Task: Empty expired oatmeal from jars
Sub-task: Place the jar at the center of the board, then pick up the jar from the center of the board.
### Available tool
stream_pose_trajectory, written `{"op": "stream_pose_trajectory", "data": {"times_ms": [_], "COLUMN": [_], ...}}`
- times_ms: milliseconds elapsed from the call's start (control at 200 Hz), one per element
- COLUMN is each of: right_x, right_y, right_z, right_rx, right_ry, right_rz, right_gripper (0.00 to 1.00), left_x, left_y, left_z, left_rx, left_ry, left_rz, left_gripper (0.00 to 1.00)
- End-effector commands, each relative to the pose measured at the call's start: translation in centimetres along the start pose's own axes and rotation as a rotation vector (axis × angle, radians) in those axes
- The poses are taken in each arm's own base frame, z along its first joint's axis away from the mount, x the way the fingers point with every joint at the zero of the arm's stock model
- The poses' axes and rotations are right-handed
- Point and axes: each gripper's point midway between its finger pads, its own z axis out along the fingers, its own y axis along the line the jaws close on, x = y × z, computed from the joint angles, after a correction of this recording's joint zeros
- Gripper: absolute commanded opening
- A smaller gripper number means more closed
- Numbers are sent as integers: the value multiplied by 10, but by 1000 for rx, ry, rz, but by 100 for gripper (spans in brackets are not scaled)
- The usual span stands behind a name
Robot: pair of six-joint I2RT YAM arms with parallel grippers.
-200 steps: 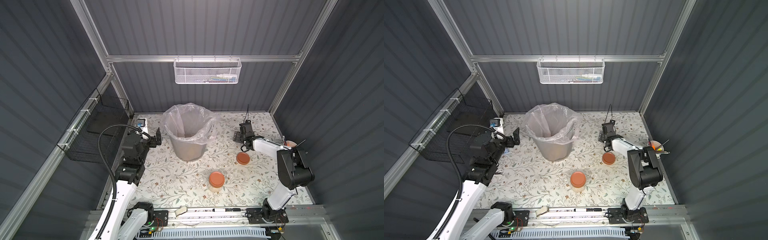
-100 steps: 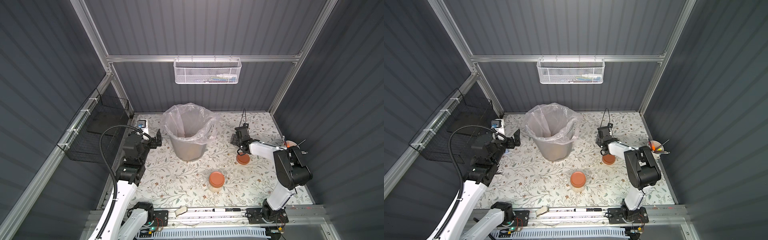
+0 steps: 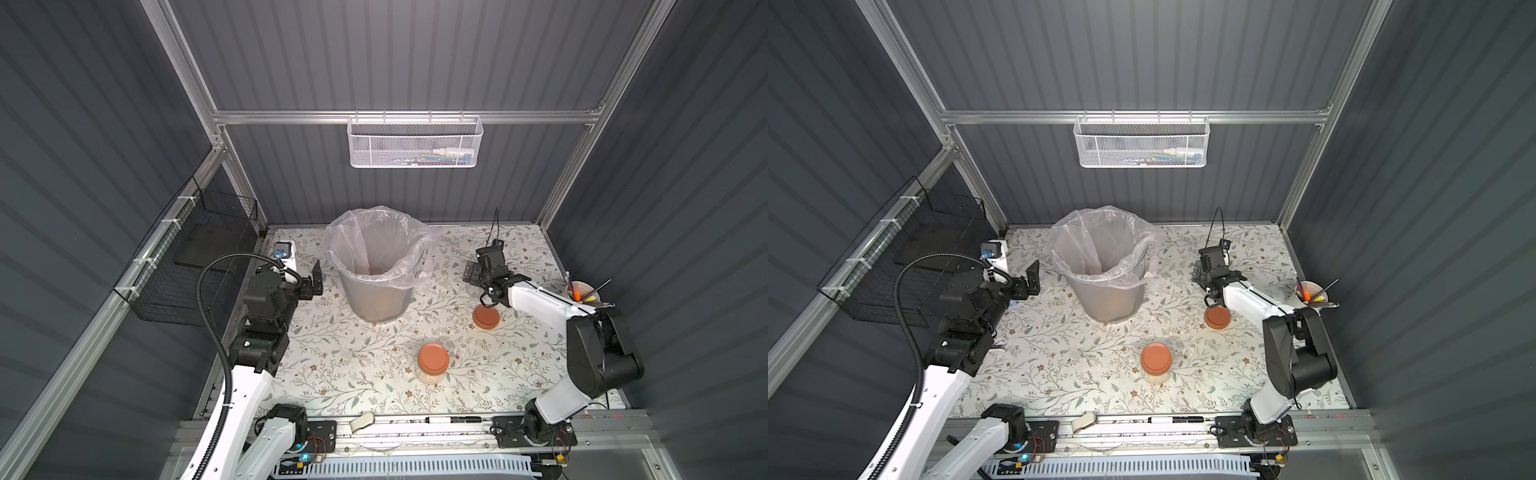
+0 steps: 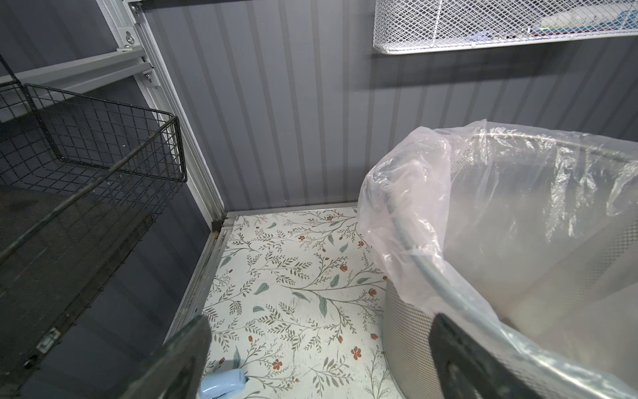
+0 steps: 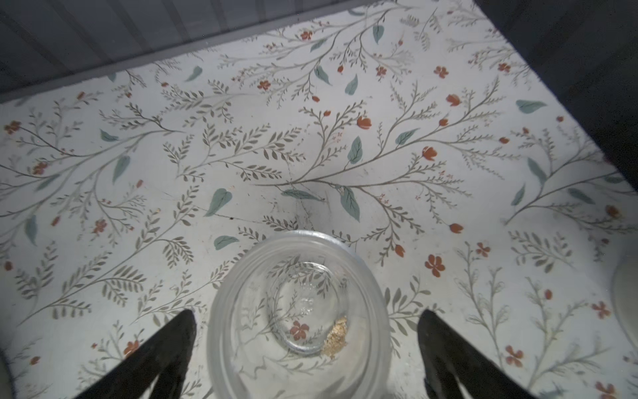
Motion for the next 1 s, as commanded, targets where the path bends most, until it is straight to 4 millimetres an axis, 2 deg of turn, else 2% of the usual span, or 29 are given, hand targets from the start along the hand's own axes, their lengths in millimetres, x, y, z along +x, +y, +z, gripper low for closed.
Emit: {"op": "stream_pose_trajectory", "data": {"times_ms": [0,125,195,295,385,450,580,745,881,996], "right_x": [-19,-20,-13,24,64,90,128,167,186,200], "right_y": [1,14,29,54,64,66,76,88,96,101], "right_z": [-34,-80,-110,-160,-196,-213,-232,-243,-253,-247], "right_rx": [-23,-89,-216,-457,-531,-548,-607,-660,-695,-687], "right_ry": [15,75,136,313,406,459,517,595,628,640], "right_rz": [-54,-210,-296,-439,-638,-733,-800,-883,-940,-975], "right_gripper": [99,99,99,99,99,99,99,99,99,99], "left_x": [12,20,23,25,29,31,35,55,75,86], "left_y": [-3,-7,-10,-13,-14,-16,-22,-44,-59,-70], "left_z": [-1,3,4,3,0,-4,-11,-21,-35,-45], "left_rx": [17,31,51,65,74,86,127,256,354,422], "left_ry": [24,46,57,63,76,80,87,154,206,201], "left_rz": [13,12,5,1,5,5,-9,-5,-5,-19], "left_gripper": [100,100,100,100,100,100,100,100,100,99]}}
